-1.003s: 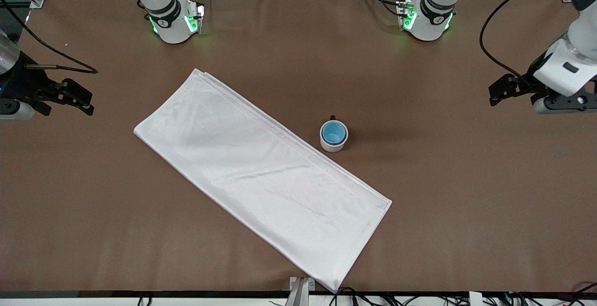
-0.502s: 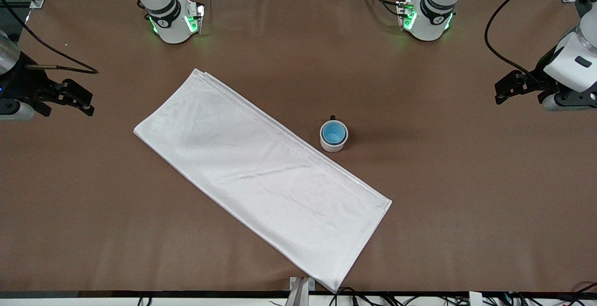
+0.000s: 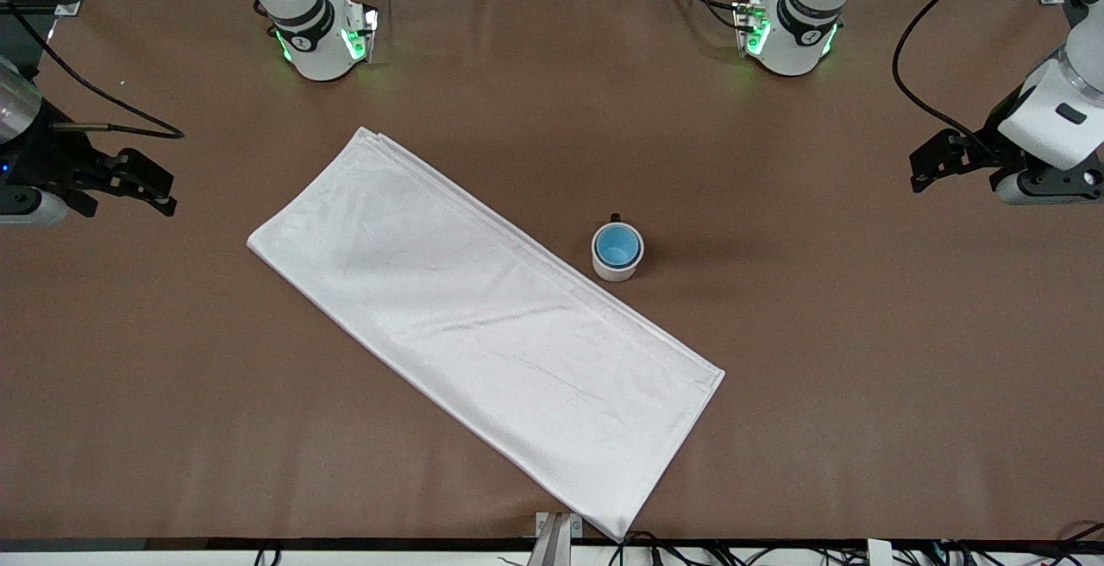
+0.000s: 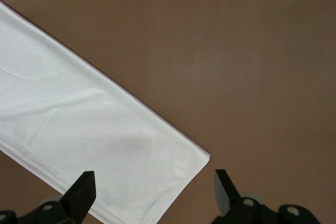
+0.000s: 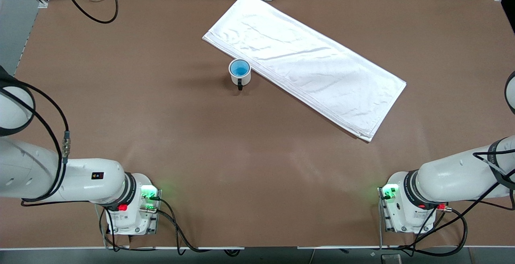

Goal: Place blue cup into white mug on table

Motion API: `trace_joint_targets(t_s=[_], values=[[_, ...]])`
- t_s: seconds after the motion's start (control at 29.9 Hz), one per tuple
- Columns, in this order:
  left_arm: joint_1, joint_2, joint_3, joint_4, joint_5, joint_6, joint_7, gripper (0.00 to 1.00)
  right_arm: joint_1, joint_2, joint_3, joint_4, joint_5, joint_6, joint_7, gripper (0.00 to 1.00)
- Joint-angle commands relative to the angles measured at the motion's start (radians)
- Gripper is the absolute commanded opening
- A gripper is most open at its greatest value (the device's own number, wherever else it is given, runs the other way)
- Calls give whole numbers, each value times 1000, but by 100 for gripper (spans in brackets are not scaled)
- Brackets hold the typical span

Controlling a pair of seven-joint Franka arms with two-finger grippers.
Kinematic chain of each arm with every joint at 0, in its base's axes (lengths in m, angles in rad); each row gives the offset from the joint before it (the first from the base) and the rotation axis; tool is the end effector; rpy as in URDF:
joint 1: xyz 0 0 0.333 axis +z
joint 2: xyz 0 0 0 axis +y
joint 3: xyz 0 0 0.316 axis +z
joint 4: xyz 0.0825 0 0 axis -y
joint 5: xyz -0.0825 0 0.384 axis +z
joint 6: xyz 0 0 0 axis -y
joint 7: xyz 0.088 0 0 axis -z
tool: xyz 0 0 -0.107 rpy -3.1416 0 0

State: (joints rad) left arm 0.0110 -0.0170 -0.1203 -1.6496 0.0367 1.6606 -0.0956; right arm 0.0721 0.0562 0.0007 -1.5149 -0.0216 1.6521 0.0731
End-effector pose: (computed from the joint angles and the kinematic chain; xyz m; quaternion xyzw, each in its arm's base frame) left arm 0.5535 -0.0576 0.6045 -0.9997 0.0082 -0.0158 0.0178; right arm 0.5791 0.0401 0.6267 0.9991 0.0003 0.0412 0.0078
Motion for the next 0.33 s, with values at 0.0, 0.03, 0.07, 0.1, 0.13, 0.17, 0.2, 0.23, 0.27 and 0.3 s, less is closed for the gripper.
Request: trace_joint_targets(t_s=[0.0, 0.03, 0.07, 0.1, 0.13, 0.17, 0.2, 0.23, 0.27, 0.3], values=[[0, 12, 1, 31, -24, -27, 22, 100, -9, -30, 7, -34, -3, 17, -12, 100], [0, 12, -1, 31, -24, -27, 22, 100, -8, -30, 7, -34, -3, 17, -12, 100], [0, 12, -1, 31, -24, -27, 20, 100, -8, -30, 7, -34, -3, 15, -13, 100], [0, 12, -1, 31, -24, -27, 20, 100, -8, -30, 7, -34, -3, 17, -12, 100], [0, 12, -1, 31, -24, -27, 20, 100, -8, -30, 7, -34, -3, 15, -12, 100], [0, 12, -1, 31, -24, -27, 19, 100, -8, -30, 7, -34, -3, 15, -12, 100], [-2, 12, -1, 31, -24, -27, 17, 100, -8, -30, 7, -34, -3, 15, -12, 100], [-2, 12, -1, 31, -24, -27, 16, 100, -8, -30, 7, -34, -3, 15, -12, 100], [-2, 12, -2, 31, -24, -27, 14, 100, -8, -30, 7, -34, -3, 15, -12, 100], [-2, 12, -2, 31, -24, -27, 14, 100, -8, -30, 7, -34, -3, 15, -12, 100]])
